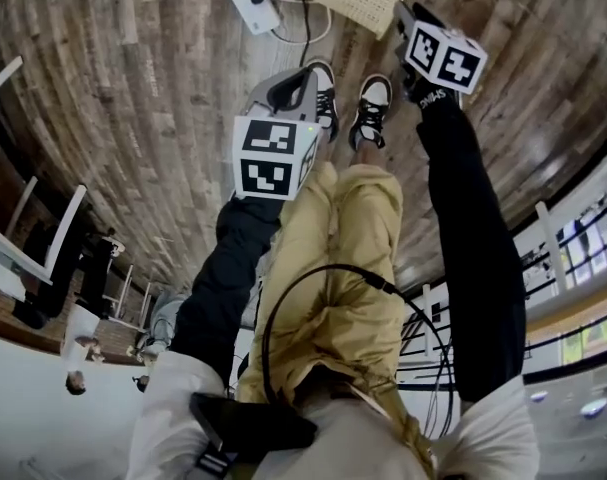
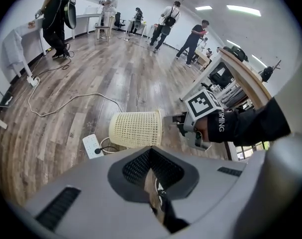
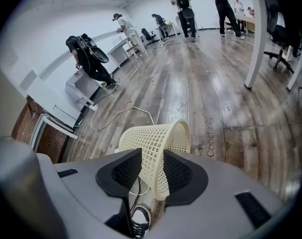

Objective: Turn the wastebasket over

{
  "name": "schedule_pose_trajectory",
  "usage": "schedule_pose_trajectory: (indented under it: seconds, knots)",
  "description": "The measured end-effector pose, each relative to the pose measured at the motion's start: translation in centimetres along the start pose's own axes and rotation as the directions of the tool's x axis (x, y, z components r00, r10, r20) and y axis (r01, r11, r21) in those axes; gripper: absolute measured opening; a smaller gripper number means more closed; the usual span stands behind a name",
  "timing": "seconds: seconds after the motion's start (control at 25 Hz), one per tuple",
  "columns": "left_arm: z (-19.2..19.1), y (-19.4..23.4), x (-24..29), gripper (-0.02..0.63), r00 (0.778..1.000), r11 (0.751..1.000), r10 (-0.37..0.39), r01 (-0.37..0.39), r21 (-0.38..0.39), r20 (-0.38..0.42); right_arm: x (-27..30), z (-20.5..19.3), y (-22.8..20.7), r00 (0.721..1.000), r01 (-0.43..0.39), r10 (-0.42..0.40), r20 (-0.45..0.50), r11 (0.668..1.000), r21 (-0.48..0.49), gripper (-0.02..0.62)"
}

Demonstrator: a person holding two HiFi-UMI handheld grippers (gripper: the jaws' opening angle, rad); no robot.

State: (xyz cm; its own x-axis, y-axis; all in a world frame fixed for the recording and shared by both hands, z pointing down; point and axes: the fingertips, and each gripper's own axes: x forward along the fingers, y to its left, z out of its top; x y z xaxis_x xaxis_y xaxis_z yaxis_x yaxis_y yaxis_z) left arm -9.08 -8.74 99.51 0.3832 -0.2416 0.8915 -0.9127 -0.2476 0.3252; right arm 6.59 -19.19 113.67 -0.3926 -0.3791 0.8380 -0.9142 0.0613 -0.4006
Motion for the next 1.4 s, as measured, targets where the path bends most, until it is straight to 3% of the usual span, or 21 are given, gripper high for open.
schedule_pose_trajectory:
  seconds: [0.24, 0.4, 0.52, 0.68, 0.88, 1.12, 1.4]
  knots:
    - [4.0, -3.9, -4.7, 0.002, 0.998, 0.999, -0.019, 0.016, 0.041, 0.058, -10.3, 3.3, 3.6, 0.997, -0.016, 0.022, 0.080, 0.997, -0.076, 0.129]
    - [8.6, -7.6, -10.1, 0.002, 0.991, 0.996, -0.036, 0.024, 0.088, 0.131, -20.2, 7.7, 8.9, 0.980, -0.057, 0.093, 0.175, 0.978, -0.198, 0.023]
    - [12.9, -10.9, -15.4, 0.002, 0.974, 0.991, -0.069, 0.042, 0.125, 0.216, -28.0, 11.9, 13.4, 0.957, -0.079, 0.150, 0.250, 0.958, -0.276, 0.020]
    - [18.6, -15.2, -24.1, 0.002, 0.924, 0.981, -0.126, 0.062, 0.182, 0.360, -38.8, 17.5, 18.8, 0.913, -0.029, 0.181, 0.366, 0.923, -0.384, 0.020]
    - [22.2, -20.1, -35.3, 0.002, 0.869, 0.970, -0.149, 0.034, 0.242, 0.472, -51.9, 21.2, 24.6, 0.853, 0.012, 0.215, 0.476, 0.903, -0.430, 0.020]
    - [25.7, -25.9, -45.6, 0.002, 0.777, 0.956, -0.213, 0.040, 0.292, 0.593, -64.0, 24.5, 28.8, 0.764, 0.061, 0.238, 0.600, 0.899, -0.433, 0.020]
    - [28.6, -29.4, -54.8, 0.002, 0.661, 0.947, -0.230, -0.017, 0.322, 0.714, -73.4, 27.9, 31.5, 0.653, 0.121, 0.268, 0.708, 0.886, -0.447, 0.020]
